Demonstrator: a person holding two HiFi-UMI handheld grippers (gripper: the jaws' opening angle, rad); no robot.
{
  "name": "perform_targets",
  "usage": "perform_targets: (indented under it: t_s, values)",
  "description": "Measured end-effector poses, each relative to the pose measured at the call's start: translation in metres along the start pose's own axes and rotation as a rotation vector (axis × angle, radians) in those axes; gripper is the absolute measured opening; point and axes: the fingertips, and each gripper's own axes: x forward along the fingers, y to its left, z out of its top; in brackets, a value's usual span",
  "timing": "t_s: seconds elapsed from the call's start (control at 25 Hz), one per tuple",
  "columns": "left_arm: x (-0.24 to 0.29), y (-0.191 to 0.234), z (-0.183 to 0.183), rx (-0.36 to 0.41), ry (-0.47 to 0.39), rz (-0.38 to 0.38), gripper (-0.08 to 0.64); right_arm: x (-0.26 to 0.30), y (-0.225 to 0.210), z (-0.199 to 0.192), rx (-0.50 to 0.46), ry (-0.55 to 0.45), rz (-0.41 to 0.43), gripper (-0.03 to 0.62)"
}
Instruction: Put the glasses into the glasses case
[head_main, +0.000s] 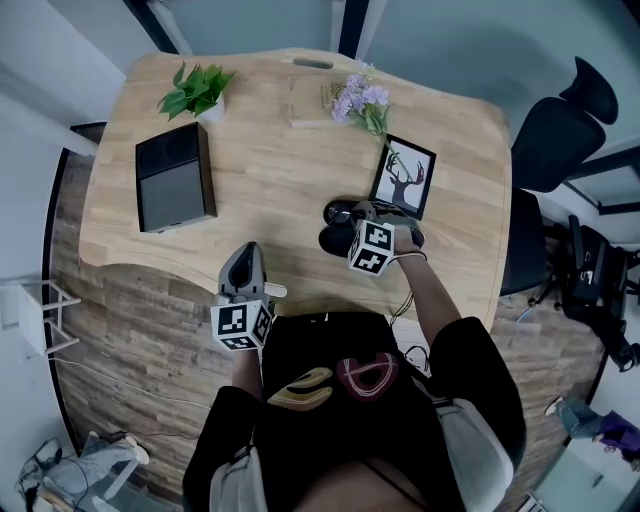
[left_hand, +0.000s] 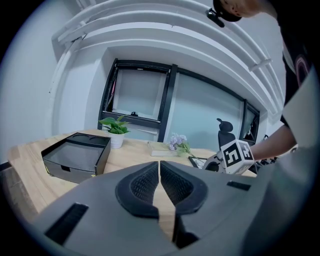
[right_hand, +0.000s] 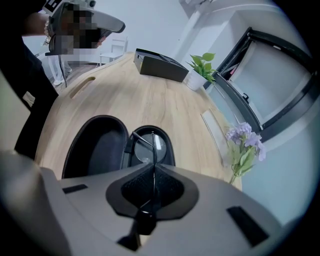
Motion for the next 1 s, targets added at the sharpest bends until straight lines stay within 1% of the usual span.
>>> perform_targets:
  t_s: [0.2,0.68,0.76,0.88,1.0]
  values:
    - [0.002,0.0,-0.001,0.0,0.007,0.001,0.025,0.002,0.0,0.0,-0.019,0.008,-0.003,0.018]
    - [0.0,0.003,-0.007,-0.002,0.015,0.012,0.025,0.006,-0.004,-0.001,-0.013,0.017,-0.029,0.023]
    - [0.0,0.003,-0.008,0.007,0.019,0.012,0.025,0.006,-0.005,-0.001,-0.013,0.019,-0.04,0.037]
    - [0.001,0.003,-0.012,0.05,0.039,0.017,0.025,0.003,-0.008,0.001,-0.012,0.022,-0.053,0.066]
    - [0.0,0.001,-0.015,0.043,0.035,0.012,0.025,0.0,-0.009,0.002,0.012,0.017,-0.039,0.088]
